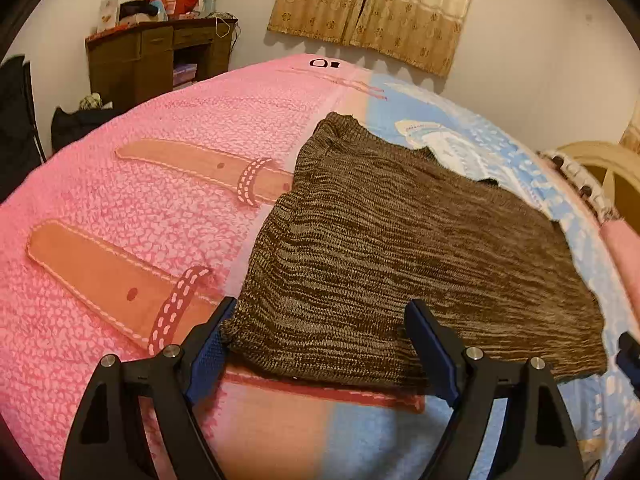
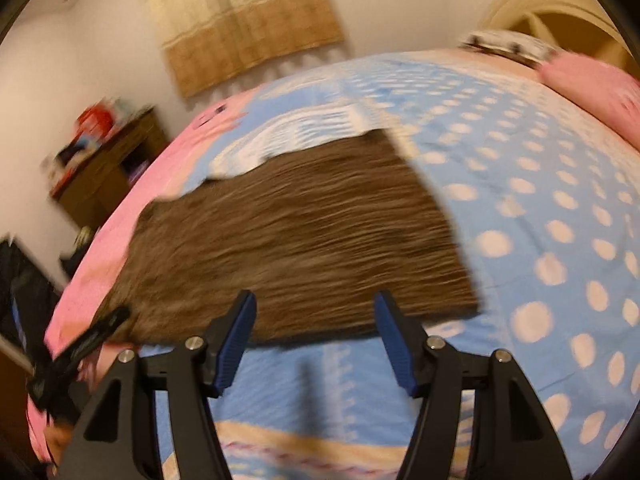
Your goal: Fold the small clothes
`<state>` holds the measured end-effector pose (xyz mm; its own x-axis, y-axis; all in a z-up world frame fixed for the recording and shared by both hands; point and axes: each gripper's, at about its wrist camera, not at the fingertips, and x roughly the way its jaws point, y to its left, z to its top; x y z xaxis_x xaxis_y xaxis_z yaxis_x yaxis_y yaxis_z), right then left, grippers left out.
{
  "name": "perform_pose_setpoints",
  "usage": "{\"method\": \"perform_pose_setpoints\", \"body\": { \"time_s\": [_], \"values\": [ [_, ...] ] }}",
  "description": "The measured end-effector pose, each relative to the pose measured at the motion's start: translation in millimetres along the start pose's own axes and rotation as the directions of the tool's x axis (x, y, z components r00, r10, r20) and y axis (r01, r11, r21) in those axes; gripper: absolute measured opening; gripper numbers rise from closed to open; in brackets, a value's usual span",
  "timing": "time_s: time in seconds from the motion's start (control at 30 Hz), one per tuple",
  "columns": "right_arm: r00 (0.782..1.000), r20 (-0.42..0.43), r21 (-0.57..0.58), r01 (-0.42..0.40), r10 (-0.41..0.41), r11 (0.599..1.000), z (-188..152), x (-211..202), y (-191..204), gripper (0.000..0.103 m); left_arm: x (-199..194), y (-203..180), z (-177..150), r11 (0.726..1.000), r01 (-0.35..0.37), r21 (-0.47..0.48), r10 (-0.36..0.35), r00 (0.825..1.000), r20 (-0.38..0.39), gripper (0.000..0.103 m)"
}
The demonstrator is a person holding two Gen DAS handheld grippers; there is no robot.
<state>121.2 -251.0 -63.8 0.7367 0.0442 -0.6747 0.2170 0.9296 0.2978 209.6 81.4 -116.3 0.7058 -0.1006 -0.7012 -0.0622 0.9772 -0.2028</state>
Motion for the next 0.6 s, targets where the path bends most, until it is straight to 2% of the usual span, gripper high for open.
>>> {"method": "perform_pose_setpoints", "body": {
  "time_s": [0.07, 0.13, 0.23, 0.3, 0.43, 0.53, 0.57, 0.6],
  "values": [
    [1.0, -0.003, 0.104, 0.023, -0.023, 0.994, 6.6, 4.1, -33.8, 0.066, 2.2, -6.6, 0.0, 0.999, -0.034, 0.029, 0.034, 0.999, -0.007, 0.084],
    [0.999, -0.005, 0.158, 0.037, -0.037, 0.987, 9.5, 6.9, -52.6, 0.067, 3.6, -8.0, -0.1, 0.998, -0.046, 0.04, 0.047, 0.999, -0.009, 0.084],
    [0.999, -0.025, 0.173, 0.049, -0.046, 0.984, 10.1, 17.5, -64.6, 0.067, 3.3, -6.1, 0.7, 0.999, -0.037, 0.033, 0.037, 0.999, -0.006, 0.084],
    [0.998, -0.058, 0.184, 0.022, -0.012, 0.983, 7.9, 29.0, -66.1, 0.068, -0.8, -3.6, 0.4, 1.0, -0.022, 0.019, 0.021, 1.0, 0.004, 0.084],
    [0.996, -0.064, 0.063, 0.073, -0.069, 0.995, 6.6, 34.5, -46.2, 0.068, -9.8, -2.1, 0.0, 1.0, 0.009, 0.013, -0.009, 1.0, 0.011, 0.084],
    [0.992, -0.08, -0.034, 0.092, -0.094, 0.995, 1.9, 37.7, -30.6, 0.065, -21.0, -10.8, 2.1, 0.998, 0.024, 0.049, -0.026, 0.999, 0.037, 0.084],
    [0.99, -0.082, -0.076, 0.112, -0.119, 0.991, 0.0, 39.4, -26.0, 0.063, -24.3, -15.4, 3.9, 0.997, 0.037, 0.066, -0.04, 0.998, 0.049, 0.084],
    [0.988, -0.084, -0.109, 0.121, -0.131, 0.987, -0.8, 41.3, -23.5, 0.049, -27.0, -20.9, 6.0, 0.995, 0.051, 0.084, -0.056, 0.997, 0.058, 0.084]
  ]
}}
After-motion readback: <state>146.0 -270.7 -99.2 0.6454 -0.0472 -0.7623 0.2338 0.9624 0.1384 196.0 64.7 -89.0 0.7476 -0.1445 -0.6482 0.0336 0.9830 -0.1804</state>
